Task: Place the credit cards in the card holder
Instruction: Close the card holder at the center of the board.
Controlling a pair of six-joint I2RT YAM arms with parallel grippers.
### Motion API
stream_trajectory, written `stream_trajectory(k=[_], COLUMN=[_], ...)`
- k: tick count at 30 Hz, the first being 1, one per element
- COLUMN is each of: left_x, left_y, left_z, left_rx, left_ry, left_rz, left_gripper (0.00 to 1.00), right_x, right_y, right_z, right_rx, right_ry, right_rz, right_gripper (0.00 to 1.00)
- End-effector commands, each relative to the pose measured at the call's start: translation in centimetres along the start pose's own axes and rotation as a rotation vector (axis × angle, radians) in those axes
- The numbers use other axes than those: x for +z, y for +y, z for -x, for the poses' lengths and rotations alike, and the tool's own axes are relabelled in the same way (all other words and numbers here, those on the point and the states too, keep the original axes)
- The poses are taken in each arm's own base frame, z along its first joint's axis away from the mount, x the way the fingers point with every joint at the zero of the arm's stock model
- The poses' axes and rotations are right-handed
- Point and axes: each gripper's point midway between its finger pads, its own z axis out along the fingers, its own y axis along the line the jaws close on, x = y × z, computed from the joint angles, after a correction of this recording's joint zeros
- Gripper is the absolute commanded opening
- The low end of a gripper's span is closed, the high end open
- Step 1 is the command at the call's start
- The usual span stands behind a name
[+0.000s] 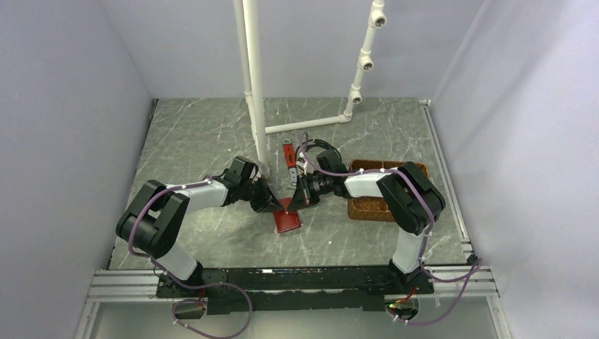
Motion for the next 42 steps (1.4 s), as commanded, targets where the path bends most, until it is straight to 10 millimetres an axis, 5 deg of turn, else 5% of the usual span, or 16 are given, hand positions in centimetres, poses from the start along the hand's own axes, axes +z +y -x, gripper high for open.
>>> stream_trajectory(k=[1,18,38,42], left_x=[1.2,1.1,0.5,-0.6], left_y=[2.3,2.3,2.1,1.3], left_z=[-1.1,-1.3,-1.1,-0.4], left_rx=[0.016,0.014,0.064,0.135], left_ry=[0.026,0.027,0.002,-0.038], left_rz=[0.090,0.091,0.094,0.094], left_gripper=[0.00,0.00,0.00,0.01], right_x=[0.5,1.6,2.5,2.9], right_y=[1.7,0.1,-12.5,-13.0], right_z=[0.2,-0.1,-3.4,-4.3], right_rx=[-0.078,-0.067,0.363,0.377], right_ry=[0.024,0.060,0.051,0.069], right_rz=[0.069,0.063,-0.312,-0.273], right_gripper=[0.00,0.00,0.00,0.00])
